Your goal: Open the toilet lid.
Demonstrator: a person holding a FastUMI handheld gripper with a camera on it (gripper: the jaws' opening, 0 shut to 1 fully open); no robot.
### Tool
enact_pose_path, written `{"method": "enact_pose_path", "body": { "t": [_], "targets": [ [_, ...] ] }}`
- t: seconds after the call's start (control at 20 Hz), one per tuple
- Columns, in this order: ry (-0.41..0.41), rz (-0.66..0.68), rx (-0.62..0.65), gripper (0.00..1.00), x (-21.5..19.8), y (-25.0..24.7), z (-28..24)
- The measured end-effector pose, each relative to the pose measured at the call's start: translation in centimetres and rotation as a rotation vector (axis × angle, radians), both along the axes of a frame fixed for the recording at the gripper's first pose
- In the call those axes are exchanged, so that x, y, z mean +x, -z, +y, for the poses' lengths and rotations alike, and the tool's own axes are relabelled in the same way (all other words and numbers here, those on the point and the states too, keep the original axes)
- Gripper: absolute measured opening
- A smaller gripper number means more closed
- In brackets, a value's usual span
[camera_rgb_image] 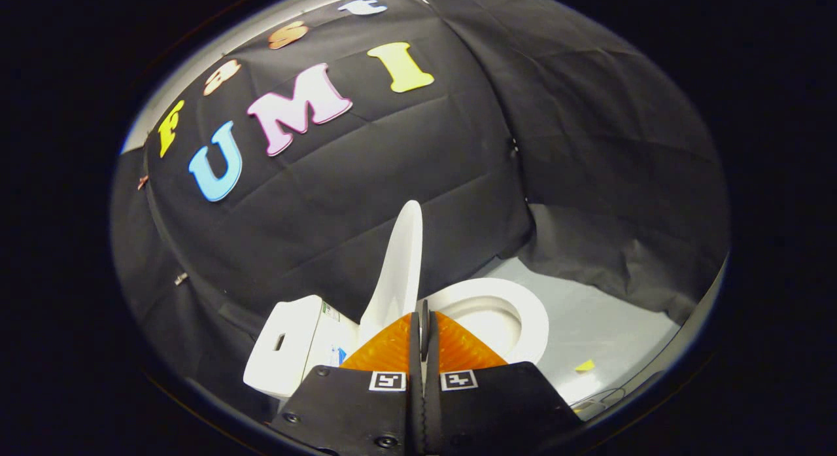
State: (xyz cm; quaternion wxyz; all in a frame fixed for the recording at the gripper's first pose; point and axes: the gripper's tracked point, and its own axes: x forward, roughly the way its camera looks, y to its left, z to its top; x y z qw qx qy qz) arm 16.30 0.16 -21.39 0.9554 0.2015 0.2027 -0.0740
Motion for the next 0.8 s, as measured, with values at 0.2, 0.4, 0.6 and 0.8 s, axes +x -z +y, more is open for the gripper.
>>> {"method": "enact_pose_path", "body": {
  "t": [0.2, 0.4, 0.6, 0.8],
  "targets": [
    [-0.042, -0.023, -0.125, 0.05, 0.0, -2.9, 4.2],
    [-0.108, -0.067, -0.214, 0.05, 0.2, -5.2, 9.2],
    [-0.168, -0.101, -0.292, 0.05, 0.1, -6.5, 13.9],
    [-0.219, -0.108, -0.378, 0.05, 0.3, -7.1, 18.4]
  ]
}}
